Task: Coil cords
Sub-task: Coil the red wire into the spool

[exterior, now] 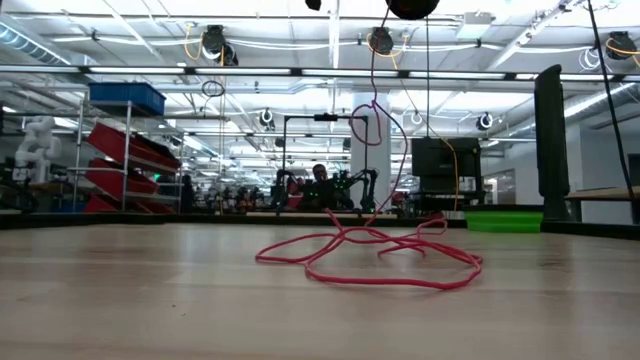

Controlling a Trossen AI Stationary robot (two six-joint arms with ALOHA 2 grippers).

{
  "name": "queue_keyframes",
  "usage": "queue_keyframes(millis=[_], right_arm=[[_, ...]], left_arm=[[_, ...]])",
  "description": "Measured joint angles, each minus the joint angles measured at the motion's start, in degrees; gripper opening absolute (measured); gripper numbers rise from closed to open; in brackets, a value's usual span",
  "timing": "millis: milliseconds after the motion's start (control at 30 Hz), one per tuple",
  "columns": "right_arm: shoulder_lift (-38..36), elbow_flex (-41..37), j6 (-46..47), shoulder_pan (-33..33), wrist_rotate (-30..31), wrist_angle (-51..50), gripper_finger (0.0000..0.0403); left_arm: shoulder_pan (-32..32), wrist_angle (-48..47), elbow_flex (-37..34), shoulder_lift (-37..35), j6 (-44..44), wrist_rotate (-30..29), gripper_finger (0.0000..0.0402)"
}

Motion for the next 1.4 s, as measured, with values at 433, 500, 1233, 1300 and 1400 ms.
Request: queue_keyframes(millis=[433, 500, 1233, 1300, 1400], right_arm=[[-1.6, 0.0, -0.1, 3.3, 2.4, 0.5, 0.0121], [-1.5, 0.0, -0.5, 3.3, 2.2, 0.8, 0.0121], [0.2, 0.0, -7.0, 3.0, 2.3, 6.0, 0.0121], [0.2, 0.0, -8.5, 2.9, 2.3, 8.1, 0.0121], [0.2, 0.0, -10.3, 2.8, 2.3, 11.1, 0.0121]], left_arm=[[0.1, -4.4, 0.0, -3.2, -2.9, -1.3, 0.0002], [0.1, -4.5, 0.0, -3.2, -2.9, -0.4, 0.0002], [-0.7, -6.9, 0.0, -7.2, 0.6, 11.1, 0.0002], [-0.7, -6.5, 0.0, -7.3, 0.5, 11.1, 0.0002], [-0.7, -6.5, 0.0, -7.3, 0.5, 11.1, 0.0001]])
